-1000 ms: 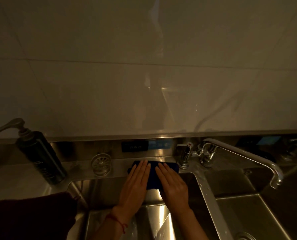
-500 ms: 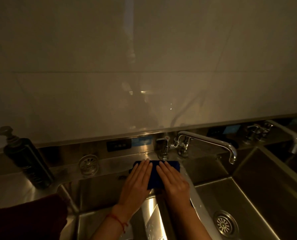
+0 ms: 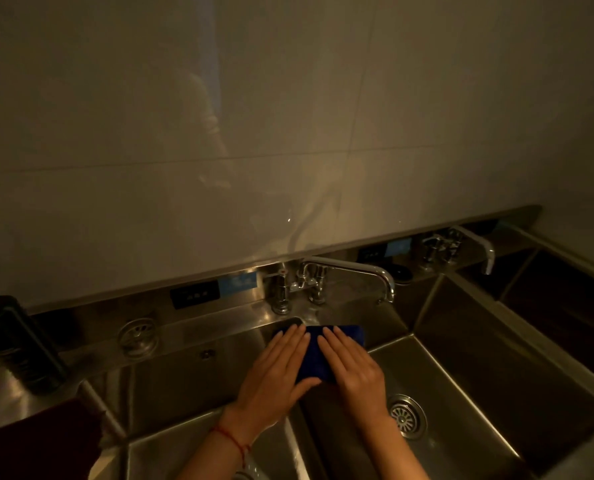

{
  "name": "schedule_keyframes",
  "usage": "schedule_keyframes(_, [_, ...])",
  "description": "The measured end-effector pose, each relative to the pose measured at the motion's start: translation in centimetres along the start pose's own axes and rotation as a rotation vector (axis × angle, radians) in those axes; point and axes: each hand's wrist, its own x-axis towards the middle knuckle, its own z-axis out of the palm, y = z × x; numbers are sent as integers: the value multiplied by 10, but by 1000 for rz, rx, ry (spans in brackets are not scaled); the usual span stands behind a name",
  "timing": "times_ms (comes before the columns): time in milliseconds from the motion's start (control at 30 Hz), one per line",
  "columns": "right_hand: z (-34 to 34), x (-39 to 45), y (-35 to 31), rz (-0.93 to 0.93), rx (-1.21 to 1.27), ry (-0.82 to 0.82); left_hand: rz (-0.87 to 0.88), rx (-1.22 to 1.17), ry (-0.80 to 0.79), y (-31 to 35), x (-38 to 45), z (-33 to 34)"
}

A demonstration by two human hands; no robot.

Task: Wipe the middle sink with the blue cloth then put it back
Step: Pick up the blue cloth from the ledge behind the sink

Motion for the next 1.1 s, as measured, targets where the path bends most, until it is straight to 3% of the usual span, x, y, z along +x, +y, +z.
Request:
schedule_keyframes(333, [-54,-35,39,-48,-10,67,26,48,67,50,23,-16])
schedule_keyframes(467, [-74,-44,50,-59,-14,81,1,-18,-111,64,35,-10])
schedule_keyframes(733, [-107,-58,72,-50,-1,126,-111,-287,-181,102,48,-5])
schedule_keyframes(1100, [-135,-85,102,-70,-22,160,-173,-510,-11,160,55,-4])
